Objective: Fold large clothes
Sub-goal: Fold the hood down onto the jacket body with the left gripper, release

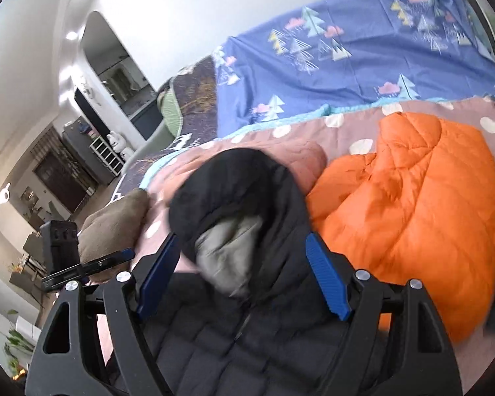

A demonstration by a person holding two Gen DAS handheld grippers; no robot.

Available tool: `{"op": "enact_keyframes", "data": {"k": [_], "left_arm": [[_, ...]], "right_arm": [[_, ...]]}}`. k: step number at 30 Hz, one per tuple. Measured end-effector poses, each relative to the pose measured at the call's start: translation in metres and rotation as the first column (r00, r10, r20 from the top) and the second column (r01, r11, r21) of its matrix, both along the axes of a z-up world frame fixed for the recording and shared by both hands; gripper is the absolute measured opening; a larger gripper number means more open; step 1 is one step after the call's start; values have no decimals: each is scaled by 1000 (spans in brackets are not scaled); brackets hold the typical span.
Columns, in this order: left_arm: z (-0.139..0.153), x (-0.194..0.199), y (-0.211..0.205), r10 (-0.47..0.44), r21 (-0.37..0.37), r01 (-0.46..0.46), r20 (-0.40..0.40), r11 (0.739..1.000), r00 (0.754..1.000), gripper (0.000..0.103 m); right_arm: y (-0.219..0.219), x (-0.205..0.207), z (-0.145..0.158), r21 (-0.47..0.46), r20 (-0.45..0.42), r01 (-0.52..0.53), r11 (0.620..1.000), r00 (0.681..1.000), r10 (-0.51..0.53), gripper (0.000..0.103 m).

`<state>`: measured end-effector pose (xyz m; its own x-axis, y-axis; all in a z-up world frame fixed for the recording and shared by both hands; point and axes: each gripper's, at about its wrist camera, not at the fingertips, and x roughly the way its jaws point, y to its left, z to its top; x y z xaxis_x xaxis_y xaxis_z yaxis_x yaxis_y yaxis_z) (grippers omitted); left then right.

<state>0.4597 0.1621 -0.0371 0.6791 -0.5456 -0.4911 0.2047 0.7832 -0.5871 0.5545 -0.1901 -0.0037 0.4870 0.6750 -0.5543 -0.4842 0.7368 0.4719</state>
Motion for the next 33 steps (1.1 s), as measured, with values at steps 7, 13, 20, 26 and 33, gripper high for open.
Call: {"op": "enact_keyframes", "data": {"k": [7,13,20,26,33], "left_arm": [[-5,59,-24,-17,127,16,4,992,1000,50],[-16,73,-39,-41,113,41,1,993,999,27],[-1,44,-44,-95,31,93,49,995,994,6],[12,-8,-45,-177,47,174,79,984,981,6],[-27,-77,-44,-221,204,221,-22,954,975,15]], "right_arm": [[16,49,-29,-41,-33,-41,998,999,39,64],[27,44,-41,-74,-36,-48,996,998,45,6],[18,-9,-11,-52,34,-48,998,998,50,1],[11,-80,-1,-74,41,-106,992,993,109,1],[10,-153,-55,-166,-122,-217,962,972,199,21]]}}
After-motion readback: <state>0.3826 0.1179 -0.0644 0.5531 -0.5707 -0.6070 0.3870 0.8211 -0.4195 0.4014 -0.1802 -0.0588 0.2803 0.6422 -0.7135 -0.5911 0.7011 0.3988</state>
